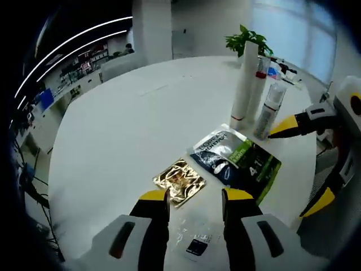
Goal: Arrange the skincare products in the storage area until every visible bottle or jar stands upright without overlapping.
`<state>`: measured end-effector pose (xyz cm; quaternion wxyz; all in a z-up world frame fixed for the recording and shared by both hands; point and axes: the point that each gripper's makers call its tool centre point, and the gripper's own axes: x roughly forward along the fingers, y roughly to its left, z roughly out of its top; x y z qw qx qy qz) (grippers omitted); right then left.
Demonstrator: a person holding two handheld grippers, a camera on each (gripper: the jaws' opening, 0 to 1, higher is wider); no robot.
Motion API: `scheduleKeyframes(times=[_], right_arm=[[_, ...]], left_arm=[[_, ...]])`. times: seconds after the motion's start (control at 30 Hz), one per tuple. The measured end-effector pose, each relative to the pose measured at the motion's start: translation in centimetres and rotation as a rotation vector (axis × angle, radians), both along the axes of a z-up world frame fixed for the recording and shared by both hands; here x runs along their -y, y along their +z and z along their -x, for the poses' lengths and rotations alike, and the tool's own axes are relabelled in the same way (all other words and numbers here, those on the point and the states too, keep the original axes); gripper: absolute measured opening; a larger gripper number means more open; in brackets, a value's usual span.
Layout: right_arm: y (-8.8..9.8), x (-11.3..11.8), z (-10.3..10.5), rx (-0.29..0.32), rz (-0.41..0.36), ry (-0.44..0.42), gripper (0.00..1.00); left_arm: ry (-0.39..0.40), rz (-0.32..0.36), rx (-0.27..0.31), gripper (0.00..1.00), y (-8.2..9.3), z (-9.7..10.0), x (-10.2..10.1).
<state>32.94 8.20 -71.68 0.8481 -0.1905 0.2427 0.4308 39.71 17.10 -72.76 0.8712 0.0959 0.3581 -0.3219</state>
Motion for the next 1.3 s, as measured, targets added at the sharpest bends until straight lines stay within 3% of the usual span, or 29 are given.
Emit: scheduleKeyframes(times=[0.2,0.37,0.57,0.67,0.93,1.17,1.3], right_arm=[[1.7,2.8,0.8,-0.008,-0.057,-0.097,0.82],[2.8,5.9,0.9,-0.019,-0.099,-0.202,0.85],[4.0,9.2,1.3,-0.044,-0.173,-0.319,0.93],[4.0,10.2,1.8,-0.053,-0.176,-0.342,0.98],[4.5,11.2,3.0,-0.064,-0.212,-0.360,1.00],[5.1,11.7,2.8,-0.058,-0.250,-0.396,1.00],[5.3,12.0,2.7,-0.050,-0.268,-0.406,1.00]], left_arm=[[0.048,0.035,0.022,0.46,0.9,2.0,-1.0],[0.101,0.059,0.012,0.58,1.2,4.1,-2.0],[0.115,0.075,0.003,0.66,1.3,6.2,-2.8],[0.146,0.144,-0.017,0.73,1.7,7.3,-2.8],[0.143,0.136,-0.021,0.81,2.3,9.0,-3.3],[0.073,0.077,-0.041,0.87,1.5,9.3,-3.1],[0.072,0.077,-0.046,0.87,1.4,8.7,-3.1]])
